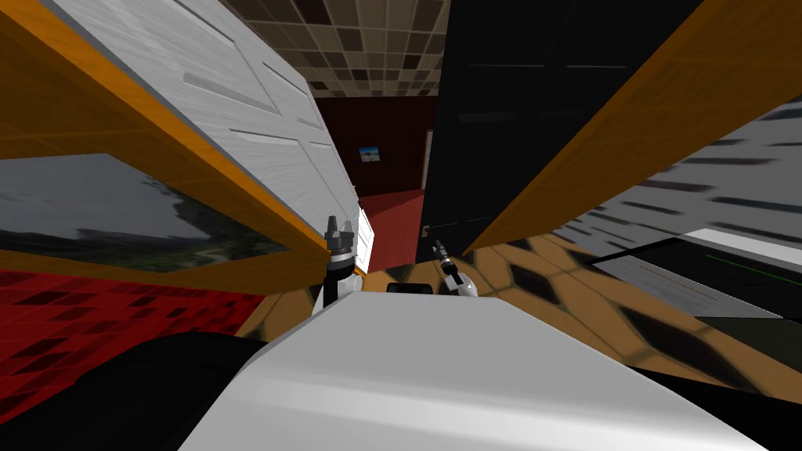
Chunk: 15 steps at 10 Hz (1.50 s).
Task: Push the door open
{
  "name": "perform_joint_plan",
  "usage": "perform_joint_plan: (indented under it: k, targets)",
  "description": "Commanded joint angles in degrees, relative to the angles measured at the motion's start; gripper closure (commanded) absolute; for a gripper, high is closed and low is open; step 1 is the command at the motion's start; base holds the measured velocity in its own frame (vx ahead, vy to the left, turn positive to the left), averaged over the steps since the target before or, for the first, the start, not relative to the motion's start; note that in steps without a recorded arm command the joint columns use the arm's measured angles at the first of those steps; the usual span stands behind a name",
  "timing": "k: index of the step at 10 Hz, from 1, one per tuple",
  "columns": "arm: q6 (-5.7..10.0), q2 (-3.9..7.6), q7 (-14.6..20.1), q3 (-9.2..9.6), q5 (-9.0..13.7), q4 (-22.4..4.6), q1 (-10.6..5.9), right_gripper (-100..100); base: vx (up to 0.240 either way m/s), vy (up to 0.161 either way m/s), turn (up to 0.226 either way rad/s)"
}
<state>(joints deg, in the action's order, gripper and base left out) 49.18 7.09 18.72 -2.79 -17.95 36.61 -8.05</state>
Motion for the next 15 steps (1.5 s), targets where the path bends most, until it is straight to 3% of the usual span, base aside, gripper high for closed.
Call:
perform_joint_plan:
  k: [1, 11, 12, 15]
  targets:
    - [0.42, 0.1, 0.43, -0.04, -0.25, -1.78, -0.8, -100, 0.127, -0.049, 0.015]
    - [-0.71, -0.81, -1.15, -0.69, 0.91, -2.11, -1.58, -100, 0.159, 0.02, 0.026]
    - [-0.71, -0.81, -1.15, -0.69, 0.91, -2.11, -1.58, 100, -0.017, 0.0, -0.004]
    - [-0.71, -0.81, -1.15, -0.69, 0.91, -2.11, -1.58, 100, -0.02, -0.003, 0.004]
